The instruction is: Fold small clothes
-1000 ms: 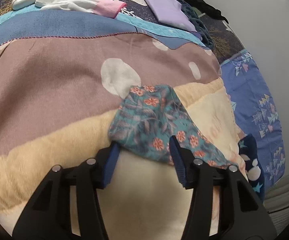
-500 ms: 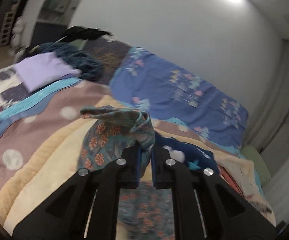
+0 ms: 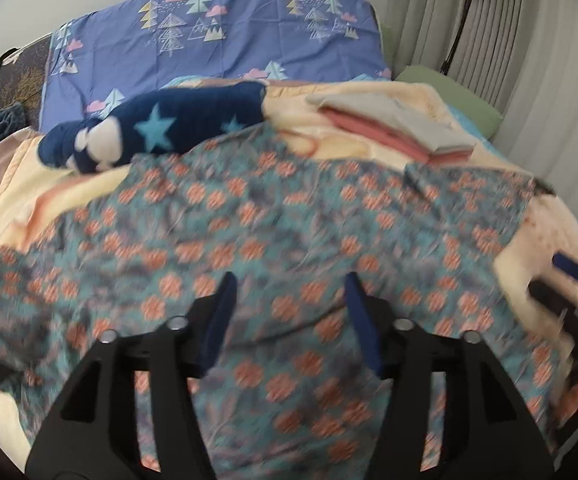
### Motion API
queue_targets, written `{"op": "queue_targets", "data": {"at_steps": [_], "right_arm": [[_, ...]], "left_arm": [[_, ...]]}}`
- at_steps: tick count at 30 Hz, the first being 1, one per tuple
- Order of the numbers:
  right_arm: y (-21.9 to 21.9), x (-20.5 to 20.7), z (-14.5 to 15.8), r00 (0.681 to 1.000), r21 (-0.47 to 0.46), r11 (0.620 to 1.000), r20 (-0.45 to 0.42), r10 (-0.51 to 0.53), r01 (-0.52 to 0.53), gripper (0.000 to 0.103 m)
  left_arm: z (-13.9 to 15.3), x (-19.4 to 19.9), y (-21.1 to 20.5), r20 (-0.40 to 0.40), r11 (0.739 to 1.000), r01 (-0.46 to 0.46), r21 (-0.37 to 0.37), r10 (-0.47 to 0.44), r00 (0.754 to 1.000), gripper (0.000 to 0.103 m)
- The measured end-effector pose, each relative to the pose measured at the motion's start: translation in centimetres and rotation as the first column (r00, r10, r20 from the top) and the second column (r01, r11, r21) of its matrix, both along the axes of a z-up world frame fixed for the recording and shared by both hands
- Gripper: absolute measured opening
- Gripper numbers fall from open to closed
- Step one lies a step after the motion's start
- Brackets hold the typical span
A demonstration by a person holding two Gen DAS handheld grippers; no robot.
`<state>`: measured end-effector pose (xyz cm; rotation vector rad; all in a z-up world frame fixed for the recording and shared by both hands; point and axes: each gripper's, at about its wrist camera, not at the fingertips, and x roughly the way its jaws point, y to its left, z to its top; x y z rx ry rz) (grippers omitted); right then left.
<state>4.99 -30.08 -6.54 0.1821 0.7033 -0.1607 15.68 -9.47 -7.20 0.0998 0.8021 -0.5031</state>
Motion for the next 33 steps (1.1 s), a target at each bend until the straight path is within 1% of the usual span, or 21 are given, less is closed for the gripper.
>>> {"op": "queue_targets", "data": {"at_steps": [1, 2, 4, 6, 7, 9, 11, 13, 14, 16, 18, 20, 21, 22, 23, 24, 25, 26, 29, 31, 33], "right_arm": [[-0.1, 0.3, 0.0, 1.000, 0.035, 0.999, -0.001, 0.024, -0.023, 0.097], [-0.1, 0.7, 0.1, 0.999, 0.076, 0.996, -0.002, 0.050, -0.050, 0.094], [0.1, 1.9, 0.3, 0.993, 0.168, 0.979, 0.007, 0.119, -0.118, 0.082], [1.1, 4.1, 0.4, 0.980, 0.237, 0.951, 0.018, 0.198, -0.196, 0.076], [1.6, 4.8, 0.5, 0.974, 0.251, 0.942, 0.018, 0.226, -0.223, 0.075], [3.1, 7.5, 0.5, 0.959, 0.274, 0.922, 0.004, 0.284, -0.274, 0.075], [4.5, 10.2, 0.2, 0.946, 0.295, 0.908, -0.035, 0.322, -0.298, 0.075], [5.6, 13.2, -0.8, 0.935, 0.346, 0.893, -0.101, 0.340, -0.287, 0.075], [5.8, 14.3, -1.4, 0.934, 0.373, 0.888, -0.126, 0.335, -0.268, 0.075], [6.3, 16.5, -2.9, 0.928, 0.429, 0.872, -0.167, 0.333, -0.236, 0.075], [6.8, 17.8, -4.0, 0.920, 0.444, 0.864, -0.183, 0.347, -0.238, 0.075], [7.6, 18.6, -4.6, 0.916, 0.431, 0.865, -0.179, 0.360, -0.256, 0.075], [7.9, 18.8, -4.7, 0.916, 0.419, 0.868, -0.170, 0.363, -0.266, 0.067], [8.3, 19.1, -4.7, 0.913, 0.412, 0.867, -0.163, 0.374, -0.282, 0.044], [8.6, 19.1, -4.7, 0.907, 0.412, 0.862, -0.162, 0.389, -0.296, 0.030], [8.7, 19.1, -4.3, 0.904, 0.424, 0.855, -0.161, 0.395, -0.298, 0.002], [8.4, 18.9, -3.8, 0.908, 0.447, 0.843, -0.137, 0.395, -0.299, 0.002], [8.0, 18.5, -2.7, 0.916, 0.458, 0.835, -0.097, 0.388, -0.305, 0.002], [6.4, 16.4, 1.9, 0.928, 0.425, 0.833, 0.049, 0.368, -0.353, 0.002], [4.8, 14.9, 4.2, 0.943, 0.345, 0.878, 0.096, 0.319, -0.332, 0.002], [3.0, 14.5, 4.4, 0.959, 0.289, 0.915, 0.084, 0.269, -0.282, 0.002]], "left_arm": [[-0.1, -0.6, 0.9, 0.018, 1.000, -0.004, 0.006, 0.004, 1.000, 0.070], [-0.1, -1.1, 1.7, 0.043, 1.000, -0.005, 0.019, 0.004, 0.999, 0.073], [-0.2, -2.7, 3.5, 0.129, 0.999, 0.007, 0.041, -0.012, 0.992, 0.075], [-0.3, -3.3, 5.1, 0.175, 0.995, -0.010, 0.104, -0.009, 0.985, 0.077], [-0.1, -3.8, 6.0, 0.186, 0.991, -0.048, 0.129, 0.023, 0.982, 0.077], [0.4, -4.3, 7.8, 0.200, 0.984, -0.123, 0.125, 0.096, 0.975, 0.077], [0.3, -4.4, 9.6, 0.202, 0.973, -0.190, 0.134, 0.161, 0.966, 0.075], [0.1, -4.3, 11.4, 0.205, 0.958, -0.244, 0.149, 0.211, 0.956, 0.065], [0.0, -4.1, 12.5, 0.194, 0.953, -0.268, 0.144, 0.238, 0.952, 0.063], [-0.4, -4.1, 14.4, 0.166, 0.946, -0.301, 0.120, 0.279, 0.946, 0.053], [-0.8, -4.0, 16.3, 0.134, 0.943, -0.315, 0.102, 0.301, 0.944, 0.049], [-1.3, -3.8, 17.7, 0.136, 0.934, -0.336, 0.123, 0.319, 0.938, 0.048], [-1.5, -3.5, 18.4, 0.134, 0.928, -0.349, 0.133, 0.332, 0.934, 0.048], [-1.7, -3.1, 19.2, 0.123, 0.921, -0.365, 0.136, 0.350, 0.929, 0.048], [-2.0, -2.8, 19.8, 0.113, 0.916, -0.377, 0.135, 0.363, 0.925, 0.048], [-2.1, -2.5, 20.5, 0.108, 0.912, -0.389, 0.131, 0.377, 0.920, 0.050], [-2.4, -2.2, 21.1, 0.100, 0.907, -0.400, 0.133, 0.390, 0.915, 0.058], [-2.6, -1.9, 21.3, 0.098, 0.903, -0.406, 0.136, 0.396, 0.913, 0.061], [-3.4, -1.1, 21.5, 0.091, 0.895, -0.414, 0.168, 0.404, 0.910, 0.063], [-3.8, -0.7, 21.6, 0.100, 0.883, -0.426, 0.196, 0.415, 0.904, 0.064], [-3.9, -0.7, 21.7, 0.103, 0.879, -0.434, 0.198, 0.421, 0.901, 0.066]]}}
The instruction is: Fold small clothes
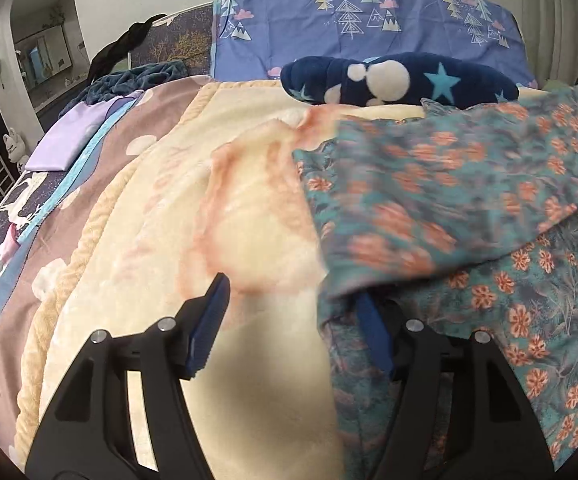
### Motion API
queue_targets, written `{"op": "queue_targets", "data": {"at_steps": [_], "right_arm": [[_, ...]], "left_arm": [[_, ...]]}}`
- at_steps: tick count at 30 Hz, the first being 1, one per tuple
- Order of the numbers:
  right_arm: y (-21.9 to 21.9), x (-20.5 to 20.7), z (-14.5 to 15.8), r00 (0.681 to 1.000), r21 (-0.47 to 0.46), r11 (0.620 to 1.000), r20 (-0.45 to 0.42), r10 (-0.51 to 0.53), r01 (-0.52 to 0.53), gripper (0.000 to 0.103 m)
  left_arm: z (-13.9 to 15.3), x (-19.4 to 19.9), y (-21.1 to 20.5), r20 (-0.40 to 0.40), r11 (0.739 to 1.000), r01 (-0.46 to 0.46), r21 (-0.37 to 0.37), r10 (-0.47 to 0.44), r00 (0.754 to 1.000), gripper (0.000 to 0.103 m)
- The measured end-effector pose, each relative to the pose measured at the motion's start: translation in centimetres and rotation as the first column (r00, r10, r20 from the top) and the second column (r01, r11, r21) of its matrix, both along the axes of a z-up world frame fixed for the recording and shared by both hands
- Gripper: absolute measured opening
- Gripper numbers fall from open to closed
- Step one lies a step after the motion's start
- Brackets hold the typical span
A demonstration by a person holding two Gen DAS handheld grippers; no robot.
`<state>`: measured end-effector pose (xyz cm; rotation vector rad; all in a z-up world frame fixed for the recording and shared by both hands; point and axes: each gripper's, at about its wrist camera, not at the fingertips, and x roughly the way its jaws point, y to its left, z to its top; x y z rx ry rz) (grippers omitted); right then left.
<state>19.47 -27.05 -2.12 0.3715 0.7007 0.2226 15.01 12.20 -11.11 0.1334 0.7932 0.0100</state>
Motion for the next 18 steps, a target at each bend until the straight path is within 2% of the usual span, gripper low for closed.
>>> {"op": "queue_targets", "data": {"at_steps": [2, 4, 6, 8, 9, 11, 12, 15, 17, 18], "right_arm": [[-1.8, 0.6, -1.9, 0.996, -0.016, 0.999, -0.078, -0.036, 0.035, 0.003], [-3.8, 1.1, -4.8, 0.978, -0.009, 0.997, -0.195, -0.076, 0.076, 0.006], [-5.2, 0.7, -6.8, 0.964, 0.020, 0.993, -0.243, -0.107, 0.116, 0.006], [-5.6, 0.1, -7.2, 0.963, 0.043, 0.991, -0.245, -0.110, 0.124, 0.010], [-5.6, -0.2, -7.0, 0.966, 0.047, 0.992, -0.236, -0.104, 0.119, 0.015], [-4.9, -0.8, -6.2, 0.977, 0.025, 0.996, -0.199, -0.074, 0.081, 0.019], [-4.3, -1.0, -5.8, 0.982, 0.020, 0.998, -0.182, -0.049, 0.053, 0.019], [-2.6, -1.8, -5.5, 0.987, 0.025, 0.998, -0.151, 0.060, -0.057, 0.021], [-1.6, -1.4, -6.8, 0.975, -0.020, 0.996, -0.207, 0.076, -0.082, 0.026], [-0.9, -0.9, -8.3, 0.959, -0.099, 0.992, -0.281, 0.048, -0.078, 0.029]], "left_arm": [[-0.1, -0.3, -0.3, 0.006, 1.000, 0.013, 0.006, -0.013, 1.000, 0.068], [-0.2, -0.6, -0.8, 0.008, 0.999, 0.021, 0.034, -0.021, 1.000, 0.067], [-0.2, -0.7, -0.9, 0.008, 0.999, 0.025, 0.039, -0.025, 1.000, 0.067], [-0.1, -0.9, -0.6, 0.005, 0.999, 0.024, 0.029, -0.024, 1.000, 0.067], [-0.1, -1.0, -0.4, 0.003, 0.999, 0.023, 0.026, -0.023, 1.000, 0.067], [-0.1, -1.1, -0.1, 0.002, 1.000, 0.022, 0.022, -0.022, 1.000, 0.067], [0.0, -1.2, 0.0, 0.004, 1.000, 0.023, 0.017, -0.023, 1.000, 0.064], [-0.1, -1.3, 0.4, -0.001, 0.999, 0.030, -0.027, -0.030, 1.000, 0.043], [-0.2, -1.2, 0.3, -0.006, 0.999, 0.027, -0.032, -0.027, 1.000, 0.038], [-0.4, -1.2, 0.2, -0.010, 0.999, 0.025, -0.025, -0.025, 1.000, 0.039]]}}
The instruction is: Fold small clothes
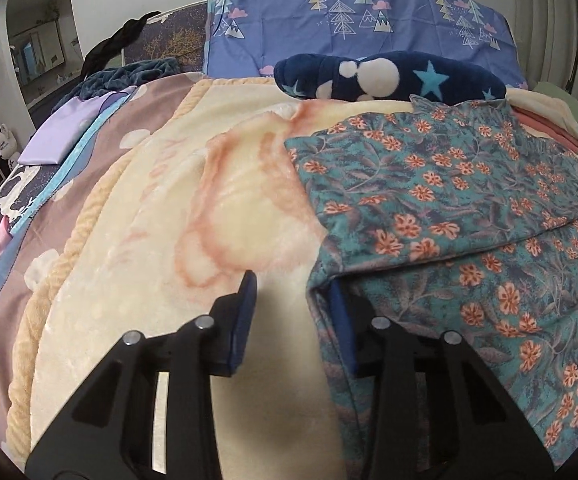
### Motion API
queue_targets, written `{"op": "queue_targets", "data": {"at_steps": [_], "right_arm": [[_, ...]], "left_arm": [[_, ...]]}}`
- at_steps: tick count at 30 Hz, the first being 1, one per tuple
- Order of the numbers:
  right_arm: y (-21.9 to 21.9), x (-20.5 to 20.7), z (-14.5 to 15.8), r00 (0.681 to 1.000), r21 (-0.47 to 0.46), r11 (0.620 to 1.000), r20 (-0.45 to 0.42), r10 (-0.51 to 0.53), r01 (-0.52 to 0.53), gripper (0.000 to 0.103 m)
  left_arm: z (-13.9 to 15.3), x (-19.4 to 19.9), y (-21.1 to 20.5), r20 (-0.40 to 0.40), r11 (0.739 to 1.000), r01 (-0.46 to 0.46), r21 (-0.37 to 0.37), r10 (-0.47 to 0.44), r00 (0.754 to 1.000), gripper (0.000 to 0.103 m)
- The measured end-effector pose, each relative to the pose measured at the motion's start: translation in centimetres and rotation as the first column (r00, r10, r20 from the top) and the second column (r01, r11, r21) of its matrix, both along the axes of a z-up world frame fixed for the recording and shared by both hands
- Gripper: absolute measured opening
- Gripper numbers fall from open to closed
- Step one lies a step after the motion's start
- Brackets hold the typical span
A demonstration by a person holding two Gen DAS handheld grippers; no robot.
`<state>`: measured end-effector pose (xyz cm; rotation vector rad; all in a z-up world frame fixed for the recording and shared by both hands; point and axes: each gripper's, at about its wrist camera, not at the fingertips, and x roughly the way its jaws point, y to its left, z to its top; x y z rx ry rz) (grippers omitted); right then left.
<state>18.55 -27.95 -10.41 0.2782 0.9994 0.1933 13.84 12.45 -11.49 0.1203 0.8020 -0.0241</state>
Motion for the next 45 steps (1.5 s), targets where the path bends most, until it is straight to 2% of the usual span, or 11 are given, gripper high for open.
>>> {"op": "queue_targets", "data": {"at_steps": [11, 14, 17, 21, 24, 29, 32, 34, 38, 42, 45], "right_arm": [[-9.5, -7.1, 4.6, 0.949, 0.065, 0.969, 0.197, -0.246, 0.238, 0.035], [-16.7, -9.4, 4.8, 0.867, 0.142, 0.885, 0.181, -0.464, 0.444, 0.035], [-24.1, -12.4, 4.3, 0.725, 0.253, 0.726, 0.116, -0.679, 0.640, 0.037], [-30.5, -15.4, 3.0, 0.574, 0.344, 0.542, 0.013, -0.819, 0.766, 0.061], [-31.9, -15.1, 2.3, 0.553, 0.389, 0.500, -0.031, -0.832, 0.774, 0.063], [-32.3, -12.7, 1.6, 0.558, 0.468, 0.473, -0.053, -0.828, 0.747, 0.066], [-33.1, -11.3, 1.2, 0.506, 0.397, 0.442, -0.068, -0.860, 0.804, 0.066], [-33.9, -12.0, 0.5, 0.442, 0.379, 0.373, -0.112, -0.890, 0.847, 0.031], [-35.5, -15.3, -1.2, 0.363, 0.498, 0.210, -0.233, -0.902, 0.842, 0.005], [-34.8, -15.3, 1.0, 0.382, 0.505, 0.260, -0.152, -0.912, 0.823, 0.005], [-31.2, -12.4, 5.0, 0.528, 0.545, 0.449, 0.015, -0.849, 0.708, 0.005]], "left_arm": [[5.3, -4.1, -0.2, 0.116, 0.993, 0.068, -0.096, -0.057, 0.992, 0.036], [6.8, -3.3, -2.6, 0.147, 0.985, 0.138, -0.106, -0.122, 0.982, 0.036], [6.5, -0.7, -5.9, 0.140, 0.973, 0.201, -0.113, -0.185, 0.973, 0.036], [3.0, 3.5, -10.0, 0.042, 0.961, 0.237, -0.144, -0.233, 0.972, 0.044], [-1.8, 5.3, -12.3, -0.087, 0.972, 0.224, -0.067, -0.229, 0.969, 0.049], [-1.7, 4.6, -12.8, -0.056, 0.973, 0.229, -0.025, -0.230, 0.972, 0.049], [-1.7, 4.7, -12.7, -0.052, 0.973, 0.227, -0.033, -0.228, 0.972, 0.050], [-1.6, 4.6, -12.4, -0.052, 0.974, 0.226, -0.032, -0.228, 0.972, 0.050], [-1.7, 4.7, -13.0, -0.052, 0.973, 0.227, -0.038, -0.229, 0.972, 0.050], [-1.5, 4.6, -12.1, -0.049, 0.972, 0.227, -0.056, -0.230, 0.972, 0.051], [-1.6, 4.6, -12.0, -0.048, 0.972, 0.227, -0.066, -0.230, 0.972, 0.051]]}}
